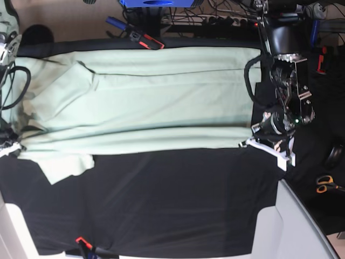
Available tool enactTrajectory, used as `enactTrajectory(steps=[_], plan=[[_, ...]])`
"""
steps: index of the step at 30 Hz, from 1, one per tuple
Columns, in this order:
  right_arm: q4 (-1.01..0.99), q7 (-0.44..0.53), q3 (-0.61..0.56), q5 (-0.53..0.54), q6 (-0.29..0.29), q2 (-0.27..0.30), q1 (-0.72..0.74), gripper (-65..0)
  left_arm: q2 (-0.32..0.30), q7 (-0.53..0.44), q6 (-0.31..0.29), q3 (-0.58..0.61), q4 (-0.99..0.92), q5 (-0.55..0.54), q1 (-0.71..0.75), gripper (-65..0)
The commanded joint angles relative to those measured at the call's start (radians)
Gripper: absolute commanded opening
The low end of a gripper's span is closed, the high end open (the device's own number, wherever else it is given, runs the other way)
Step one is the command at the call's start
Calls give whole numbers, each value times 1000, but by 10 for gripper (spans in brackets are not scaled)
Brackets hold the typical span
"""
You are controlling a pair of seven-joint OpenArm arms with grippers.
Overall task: Fold the T-shirt properly
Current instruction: 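Fold the hem edge further over the shirt body with the left gripper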
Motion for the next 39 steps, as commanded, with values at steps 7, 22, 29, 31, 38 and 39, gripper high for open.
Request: enactTrajectory(steps=[7, 22, 29, 31, 38, 39], plan=[[36, -47, 4, 113, -1, 36, -36, -649, -14, -21, 3, -2, 106, 4, 67, -650], [36, -90, 6, 117, 48, 34, -119, -649, -19, -21, 3, -2, 104, 4, 193, -650], [36, -113, 6, 119, 54, 34, -133, -649, -29, -21, 3, 0, 100, 4, 195, -650], [36, -113, 6, 119, 54, 33, -137, -649, -33, -18, 3, 0, 98, 4, 195, -650], [117, -114, 7, 119, 55, 28, -185, -649, -33, -15, 3, 0, 98, 4, 212, -650], [157, -114, 7, 119, 55, 27, -202, -649, -33, -15, 3, 0, 98, 4, 216, -650]])
